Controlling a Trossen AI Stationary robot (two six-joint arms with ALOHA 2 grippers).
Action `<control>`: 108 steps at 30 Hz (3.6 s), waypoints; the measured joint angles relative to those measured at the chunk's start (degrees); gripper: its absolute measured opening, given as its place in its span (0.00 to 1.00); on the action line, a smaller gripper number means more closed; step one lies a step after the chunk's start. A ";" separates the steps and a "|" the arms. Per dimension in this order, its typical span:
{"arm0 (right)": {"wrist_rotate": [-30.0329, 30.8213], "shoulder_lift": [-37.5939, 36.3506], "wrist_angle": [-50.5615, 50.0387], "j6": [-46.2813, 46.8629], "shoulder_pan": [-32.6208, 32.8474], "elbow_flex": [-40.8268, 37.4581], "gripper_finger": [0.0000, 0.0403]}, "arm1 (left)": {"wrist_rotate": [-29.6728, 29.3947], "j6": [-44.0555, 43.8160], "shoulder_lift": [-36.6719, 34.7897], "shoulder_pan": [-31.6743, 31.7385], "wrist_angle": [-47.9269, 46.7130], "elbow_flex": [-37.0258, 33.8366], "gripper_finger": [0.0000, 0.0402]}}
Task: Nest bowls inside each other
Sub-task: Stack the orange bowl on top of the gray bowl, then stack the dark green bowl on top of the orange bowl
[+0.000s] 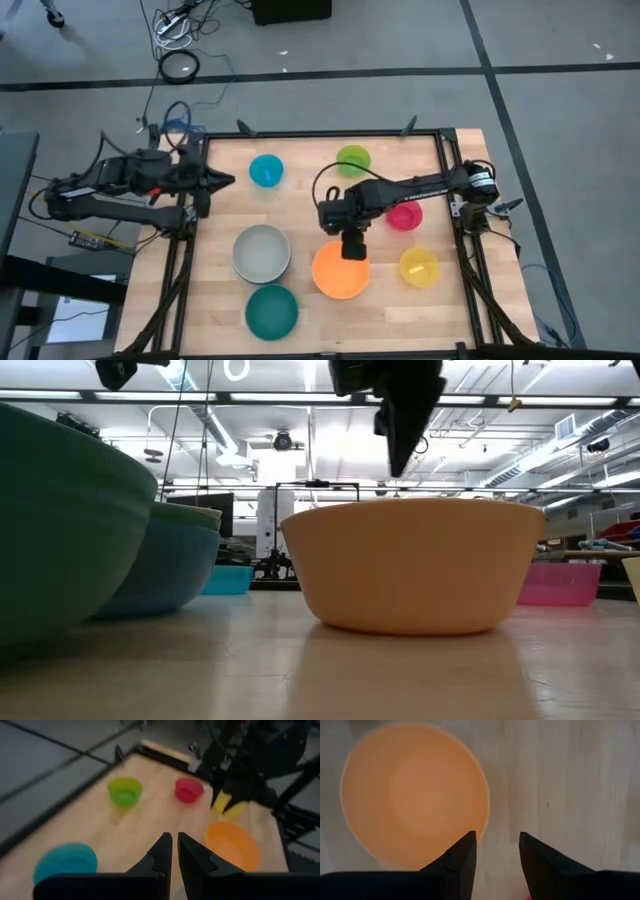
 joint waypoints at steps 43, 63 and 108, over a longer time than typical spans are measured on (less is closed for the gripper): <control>-5.39 -1.00 24.61 -4.79 -4.54 -13.94 0.00 | -4.31 0.23 1.58 0.02 1.21 -0.02 0.10; -7.95 2.87 58.02 -8.99 -6.29 -1.91 0.00 | -3.71 10.36 1.50 0.01 30.61 -0.02 0.10; 13.79 1.56 36.37 -14.67 -3.69 -1.85 0.35 | 8.85 -7.49 0.44 -0.06 14.46 -0.02 0.10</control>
